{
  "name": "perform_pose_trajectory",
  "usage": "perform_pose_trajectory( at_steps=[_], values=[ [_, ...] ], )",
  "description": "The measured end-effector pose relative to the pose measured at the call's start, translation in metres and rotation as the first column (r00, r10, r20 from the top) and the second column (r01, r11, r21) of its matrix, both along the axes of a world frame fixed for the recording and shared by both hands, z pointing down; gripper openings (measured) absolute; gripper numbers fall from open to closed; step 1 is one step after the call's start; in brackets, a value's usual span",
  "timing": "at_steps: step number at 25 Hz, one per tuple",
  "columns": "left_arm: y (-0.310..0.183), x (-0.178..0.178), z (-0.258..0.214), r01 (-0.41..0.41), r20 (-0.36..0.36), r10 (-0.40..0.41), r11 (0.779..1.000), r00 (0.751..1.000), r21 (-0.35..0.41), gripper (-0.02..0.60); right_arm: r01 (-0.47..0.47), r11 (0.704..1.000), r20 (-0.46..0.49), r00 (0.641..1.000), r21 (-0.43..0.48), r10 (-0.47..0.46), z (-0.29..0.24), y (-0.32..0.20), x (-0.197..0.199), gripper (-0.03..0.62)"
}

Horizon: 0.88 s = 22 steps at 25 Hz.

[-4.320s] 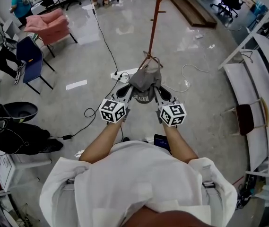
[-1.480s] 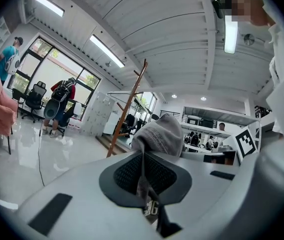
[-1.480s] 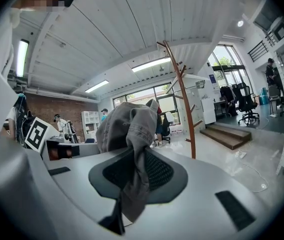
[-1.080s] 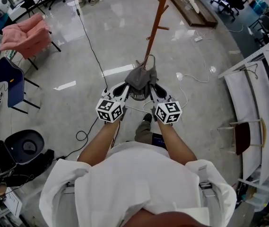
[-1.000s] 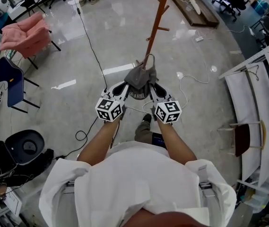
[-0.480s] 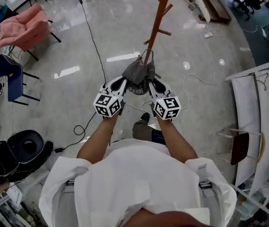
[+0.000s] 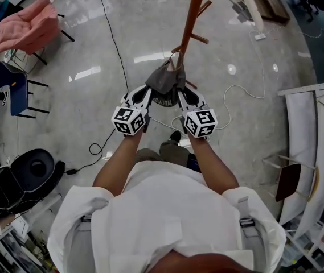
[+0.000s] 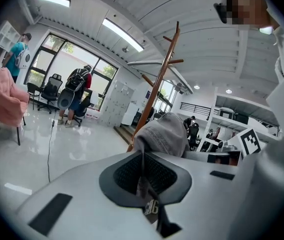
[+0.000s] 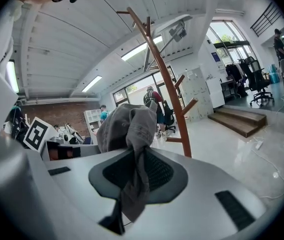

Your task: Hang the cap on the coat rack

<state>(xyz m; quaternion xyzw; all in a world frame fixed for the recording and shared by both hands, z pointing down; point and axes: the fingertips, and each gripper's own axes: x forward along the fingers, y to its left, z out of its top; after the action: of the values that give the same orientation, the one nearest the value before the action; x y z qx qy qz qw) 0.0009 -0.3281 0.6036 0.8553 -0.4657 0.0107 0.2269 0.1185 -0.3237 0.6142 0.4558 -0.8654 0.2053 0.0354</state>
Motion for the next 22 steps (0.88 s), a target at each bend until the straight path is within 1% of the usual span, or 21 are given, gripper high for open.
perform_pose_trajectory(
  at_steps=[4, 8, 16, 22],
  values=[
    [-0.016, 0.003, 0.016, 0.000, 0.000, 0.000, 1.000, 1.000, -0.017, 0.020, -0.014, 1.000, -0.003, 1.000, -0.015, 0.014, 0.016, -0.015, 0.004, 0.066],
    [-0.036, -0.002, 0.029, -0.021, -0.005, 0.021, 0.999, 1.000, -0.026, 0.020, -0.046, 0.998, -0.014, 0.999, -0.035, 0.046, 0.033, -0.032, -0.001, 0.066],
    [-0.078, -0.016, 0.068, -0.102, -0.014, 0.101, 0.993, 0.995, -0.055, 0.019, -0.140, 0.988, -0.050, 0.989, -0.062, 0.137, 0.065, -0.062, -0.018, 0.066],
    [-0.106, -0.021, 0.096, -0.163, -0.010, 0.162, 0.984, 0.987, -0.072, 0.020, -0.220, 0.973, -0.081, 0.974, -0.076, 0.214, 0.090, -0.082, -0.025, 0.067]
  ],
)
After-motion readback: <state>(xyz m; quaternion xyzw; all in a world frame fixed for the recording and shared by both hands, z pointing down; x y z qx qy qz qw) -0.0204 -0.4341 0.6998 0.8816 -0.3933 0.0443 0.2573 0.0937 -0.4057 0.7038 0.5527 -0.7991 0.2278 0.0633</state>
